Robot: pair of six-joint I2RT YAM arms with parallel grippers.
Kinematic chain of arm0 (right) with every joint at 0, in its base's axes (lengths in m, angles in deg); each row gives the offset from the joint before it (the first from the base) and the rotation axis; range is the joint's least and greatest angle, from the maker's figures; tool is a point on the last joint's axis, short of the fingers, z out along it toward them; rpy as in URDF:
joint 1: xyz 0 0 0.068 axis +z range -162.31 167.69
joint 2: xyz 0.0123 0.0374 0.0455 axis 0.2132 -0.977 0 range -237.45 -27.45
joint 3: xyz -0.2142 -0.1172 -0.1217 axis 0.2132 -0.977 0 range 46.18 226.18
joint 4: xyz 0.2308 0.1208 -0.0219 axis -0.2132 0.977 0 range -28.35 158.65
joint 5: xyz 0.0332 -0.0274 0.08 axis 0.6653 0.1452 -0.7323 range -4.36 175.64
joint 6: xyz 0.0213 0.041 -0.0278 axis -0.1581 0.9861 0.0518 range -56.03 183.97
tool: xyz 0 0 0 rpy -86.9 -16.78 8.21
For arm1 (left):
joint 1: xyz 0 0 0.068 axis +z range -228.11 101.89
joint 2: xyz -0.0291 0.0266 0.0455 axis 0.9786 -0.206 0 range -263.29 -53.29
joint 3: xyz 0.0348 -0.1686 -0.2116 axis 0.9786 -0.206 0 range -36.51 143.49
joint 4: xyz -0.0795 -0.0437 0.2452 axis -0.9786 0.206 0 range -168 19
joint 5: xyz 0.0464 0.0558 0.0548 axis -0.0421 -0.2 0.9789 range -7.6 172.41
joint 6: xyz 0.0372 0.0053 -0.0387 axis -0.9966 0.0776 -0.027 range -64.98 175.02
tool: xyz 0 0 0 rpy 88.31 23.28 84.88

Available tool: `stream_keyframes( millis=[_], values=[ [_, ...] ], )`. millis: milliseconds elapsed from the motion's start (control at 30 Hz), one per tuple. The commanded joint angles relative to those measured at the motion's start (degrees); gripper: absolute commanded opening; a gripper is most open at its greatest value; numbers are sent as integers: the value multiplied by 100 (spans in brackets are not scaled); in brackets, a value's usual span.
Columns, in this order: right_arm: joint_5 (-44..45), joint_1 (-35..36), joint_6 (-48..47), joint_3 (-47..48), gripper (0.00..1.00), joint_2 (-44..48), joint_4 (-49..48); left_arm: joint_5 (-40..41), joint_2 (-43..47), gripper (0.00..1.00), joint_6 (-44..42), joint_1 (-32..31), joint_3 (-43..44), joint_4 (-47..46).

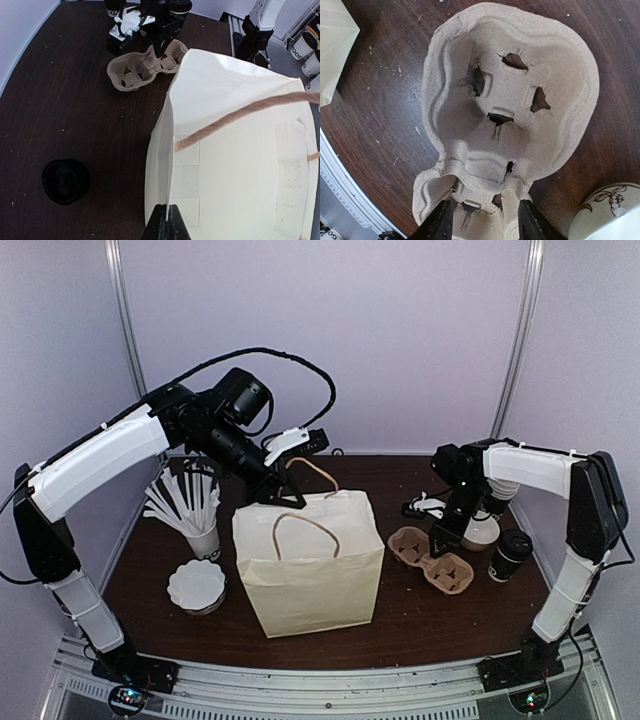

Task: Pack the takeout coffee

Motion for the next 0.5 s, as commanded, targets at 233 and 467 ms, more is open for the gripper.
stream_keyframes(
  millis=[233,467],
  values=[
    [211,322,5,84,53,-305,-248,-17,-61,0,-43,35,-20,-59],
    [451,360,87,63,52,-485,-327,-14,-61,0,-51,36,-31,-57]
  ],
)
